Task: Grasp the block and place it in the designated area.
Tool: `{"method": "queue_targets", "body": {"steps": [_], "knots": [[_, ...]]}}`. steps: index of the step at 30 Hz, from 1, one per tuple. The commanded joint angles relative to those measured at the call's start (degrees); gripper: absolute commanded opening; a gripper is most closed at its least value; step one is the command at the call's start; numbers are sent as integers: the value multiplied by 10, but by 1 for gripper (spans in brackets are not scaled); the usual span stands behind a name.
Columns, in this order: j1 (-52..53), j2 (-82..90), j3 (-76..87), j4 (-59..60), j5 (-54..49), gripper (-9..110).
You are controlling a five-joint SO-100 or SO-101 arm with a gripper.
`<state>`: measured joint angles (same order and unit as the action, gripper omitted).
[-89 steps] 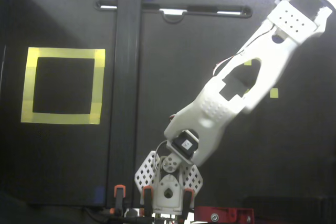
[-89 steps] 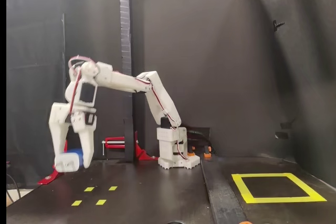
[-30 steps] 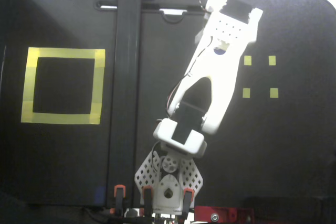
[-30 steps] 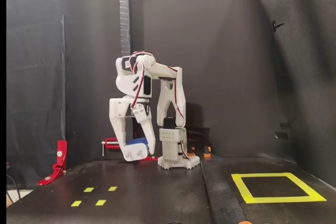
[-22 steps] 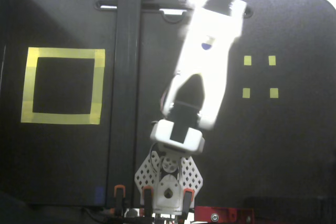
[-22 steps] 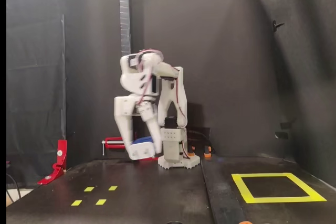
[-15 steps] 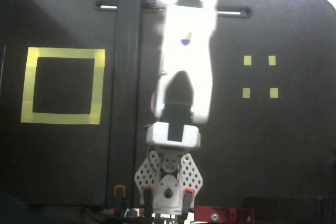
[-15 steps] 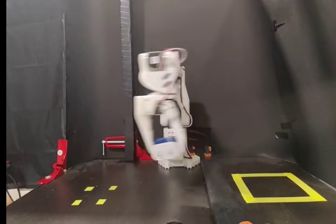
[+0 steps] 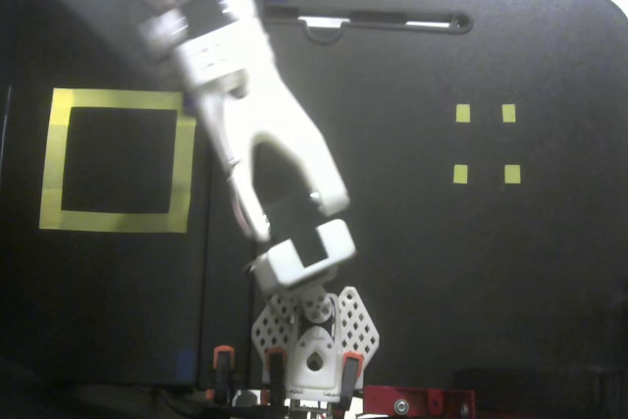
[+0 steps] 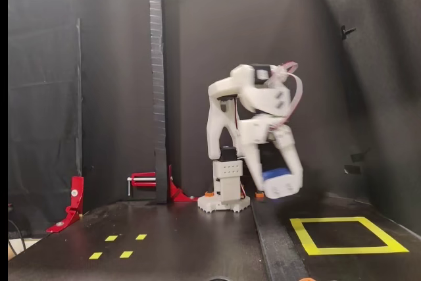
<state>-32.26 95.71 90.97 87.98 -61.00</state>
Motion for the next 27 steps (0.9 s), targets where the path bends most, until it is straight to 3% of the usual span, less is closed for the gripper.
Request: {"method": "queue_targets", "body": {"steps": [1, 9, 27], "knots": [[-39, 3, -4, 11, 39, 20], [-125, -10, -4, 18, 122, 20], [-148, -145, -16, -87, 163, 20]]}}
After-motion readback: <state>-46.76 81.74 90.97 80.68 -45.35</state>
